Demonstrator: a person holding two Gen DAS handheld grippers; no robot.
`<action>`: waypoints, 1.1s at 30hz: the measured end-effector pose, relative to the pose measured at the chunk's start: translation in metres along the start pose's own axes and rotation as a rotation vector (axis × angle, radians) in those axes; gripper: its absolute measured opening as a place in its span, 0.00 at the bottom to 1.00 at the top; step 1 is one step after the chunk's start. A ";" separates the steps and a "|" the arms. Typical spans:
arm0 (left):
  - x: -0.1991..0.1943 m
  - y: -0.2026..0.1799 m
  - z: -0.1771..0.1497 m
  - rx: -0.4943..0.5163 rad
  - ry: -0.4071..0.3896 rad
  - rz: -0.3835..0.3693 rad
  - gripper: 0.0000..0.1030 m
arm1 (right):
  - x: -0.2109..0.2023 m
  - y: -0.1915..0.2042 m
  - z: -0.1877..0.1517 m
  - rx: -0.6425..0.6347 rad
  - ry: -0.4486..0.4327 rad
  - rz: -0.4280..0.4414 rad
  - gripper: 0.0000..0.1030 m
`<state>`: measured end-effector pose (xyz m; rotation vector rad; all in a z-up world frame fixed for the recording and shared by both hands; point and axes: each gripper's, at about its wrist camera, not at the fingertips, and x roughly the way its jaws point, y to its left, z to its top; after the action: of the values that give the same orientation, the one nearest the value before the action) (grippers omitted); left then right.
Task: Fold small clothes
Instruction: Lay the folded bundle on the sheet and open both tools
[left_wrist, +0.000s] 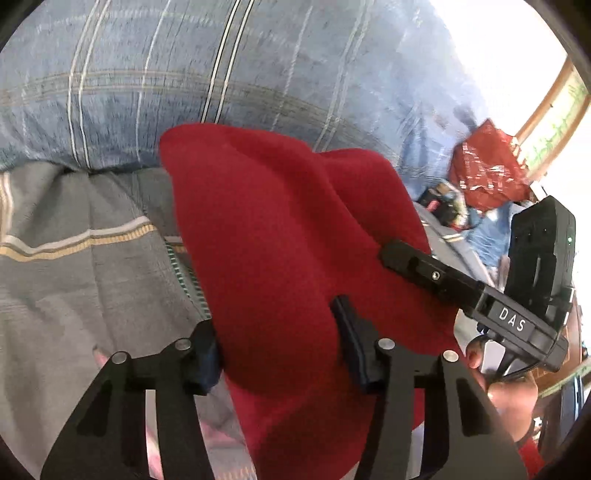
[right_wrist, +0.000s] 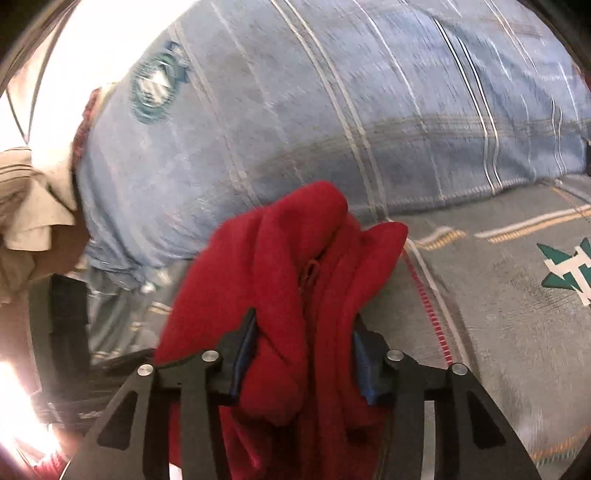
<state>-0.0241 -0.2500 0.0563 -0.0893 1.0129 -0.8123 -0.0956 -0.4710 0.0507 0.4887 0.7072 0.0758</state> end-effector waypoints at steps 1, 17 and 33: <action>-0.012 -0.001 -0.002 0.013 -0.012 0.003 0.50 | -0.009 0.010 -0.002 -0.016 -0.010 0.011 0.45; -0.067 0.011 -0.111 0.063 0.012 0.220 0.67 | -0.040 0.059 -0.102 -0.049 0.155 -0.057 0.60; -0.094 0.003 -0.121 0.070 -0.101 0.366 0.72 | -0.041 0.108 -0.161 -0.313 0.214 -0.137 0.36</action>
<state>-0.1423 -0.1519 0.0559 0.1126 0.8711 -0.5027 -0.2198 -0.3191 0.0194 0.1315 0.9181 0.1089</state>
